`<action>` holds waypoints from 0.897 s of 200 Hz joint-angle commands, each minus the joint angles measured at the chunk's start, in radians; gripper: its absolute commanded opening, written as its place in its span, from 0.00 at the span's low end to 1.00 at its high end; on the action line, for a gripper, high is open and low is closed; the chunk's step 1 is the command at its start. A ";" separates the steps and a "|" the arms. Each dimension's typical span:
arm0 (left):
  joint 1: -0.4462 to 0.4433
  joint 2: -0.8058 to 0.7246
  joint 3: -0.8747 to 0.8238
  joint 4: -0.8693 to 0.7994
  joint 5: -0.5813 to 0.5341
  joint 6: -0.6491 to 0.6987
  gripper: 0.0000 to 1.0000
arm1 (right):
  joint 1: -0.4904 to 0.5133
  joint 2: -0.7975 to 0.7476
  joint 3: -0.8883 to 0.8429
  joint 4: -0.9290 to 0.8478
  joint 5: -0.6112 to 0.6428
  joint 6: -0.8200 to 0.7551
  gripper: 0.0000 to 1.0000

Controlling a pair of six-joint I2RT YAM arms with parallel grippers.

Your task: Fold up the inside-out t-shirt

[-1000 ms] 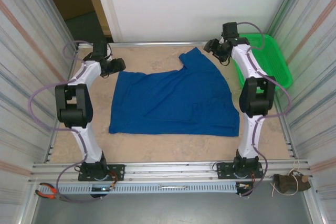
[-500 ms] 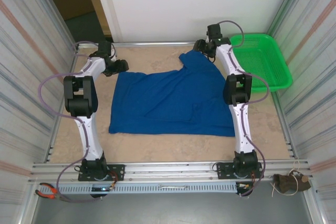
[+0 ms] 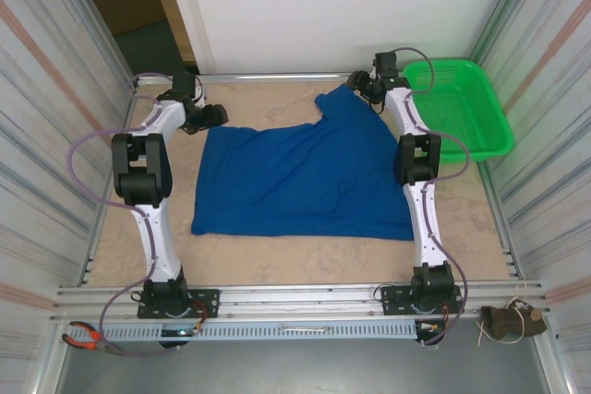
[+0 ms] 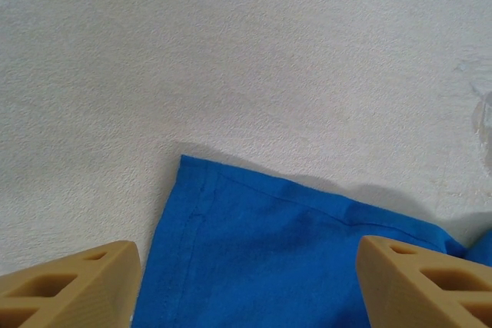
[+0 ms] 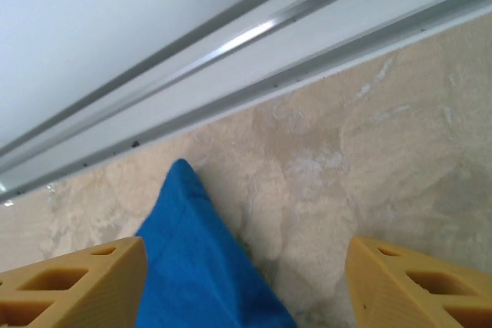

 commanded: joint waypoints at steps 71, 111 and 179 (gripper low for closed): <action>0.015 0.020 0.012 0.014 0.036 -0.026 0.74 | 0.033 0.004 0.027 -0.098 -0.084 -0.012 0.44; 0.017 0.080 0.087 -0.033 -0.005 0.000 0.74 | 0.021 -0.073 -0.079 -0.109 -0.059 -0.046 0.14; 0.001 0.154 0.182 -0.103 -0.078 0.041 0.66 | 0.005 -0.096 -0.080 -0.121 -0.074 -0.040 0.00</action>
